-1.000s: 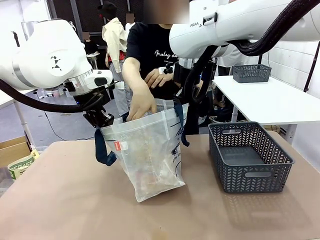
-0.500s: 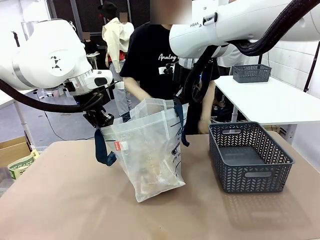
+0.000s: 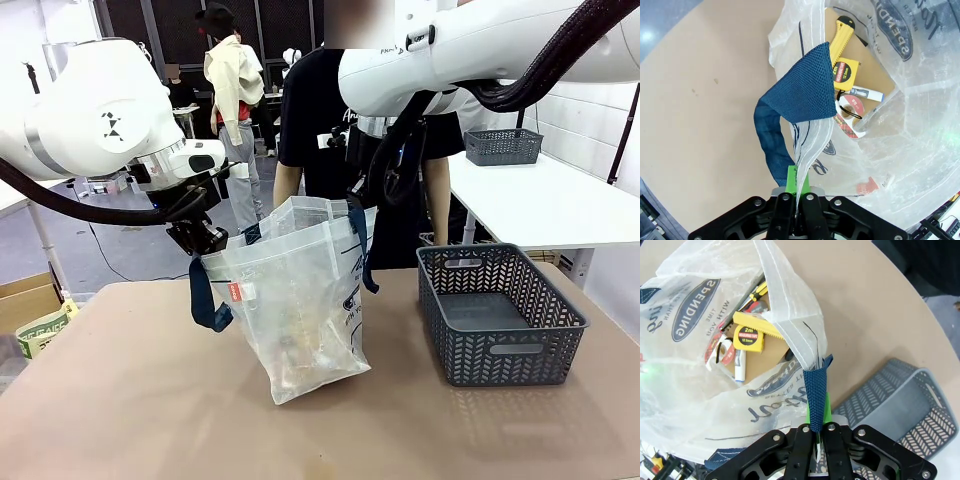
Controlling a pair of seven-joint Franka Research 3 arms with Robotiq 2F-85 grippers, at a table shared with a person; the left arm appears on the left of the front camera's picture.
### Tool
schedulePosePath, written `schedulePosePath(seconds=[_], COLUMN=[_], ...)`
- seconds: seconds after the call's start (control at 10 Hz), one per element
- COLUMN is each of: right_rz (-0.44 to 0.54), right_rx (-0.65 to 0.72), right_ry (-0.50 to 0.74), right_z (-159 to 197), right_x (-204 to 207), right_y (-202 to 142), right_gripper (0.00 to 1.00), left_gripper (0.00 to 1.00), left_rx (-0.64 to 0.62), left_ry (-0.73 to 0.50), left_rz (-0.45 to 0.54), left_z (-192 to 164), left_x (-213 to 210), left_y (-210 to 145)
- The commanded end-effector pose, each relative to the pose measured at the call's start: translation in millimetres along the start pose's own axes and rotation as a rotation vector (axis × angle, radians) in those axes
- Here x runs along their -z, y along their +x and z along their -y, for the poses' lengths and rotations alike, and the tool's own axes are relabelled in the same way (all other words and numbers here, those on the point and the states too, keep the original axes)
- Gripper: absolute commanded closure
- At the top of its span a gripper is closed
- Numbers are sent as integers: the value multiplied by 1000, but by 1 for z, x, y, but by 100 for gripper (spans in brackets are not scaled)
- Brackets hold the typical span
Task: Transfer purchased items from the store into the shopping bag.
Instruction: Move the Reusable shopping bag to the right side of the table.
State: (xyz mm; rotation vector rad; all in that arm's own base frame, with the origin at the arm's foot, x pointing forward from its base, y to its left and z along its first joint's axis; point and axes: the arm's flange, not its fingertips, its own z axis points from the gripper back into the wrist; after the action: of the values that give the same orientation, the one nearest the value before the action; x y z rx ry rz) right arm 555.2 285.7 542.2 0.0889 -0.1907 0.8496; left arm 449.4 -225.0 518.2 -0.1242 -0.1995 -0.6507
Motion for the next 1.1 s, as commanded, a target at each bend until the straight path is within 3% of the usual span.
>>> schedulePosePath(seconds=[0.0,1.0], right_rz=[1,1], right_rx=[14,14], right_ry=[-1,-1], right_z=[1,1], right_x=[-1,-1], right_y=[-1,-1], right_gripper=[100,100], left_gripper=[100,100], left_rx=[1,1], left_ry=[-1,-1], left_rz=[-1,-1], left_z=[-1,-1], left_x=[0,0], left_y=[-1,-1])
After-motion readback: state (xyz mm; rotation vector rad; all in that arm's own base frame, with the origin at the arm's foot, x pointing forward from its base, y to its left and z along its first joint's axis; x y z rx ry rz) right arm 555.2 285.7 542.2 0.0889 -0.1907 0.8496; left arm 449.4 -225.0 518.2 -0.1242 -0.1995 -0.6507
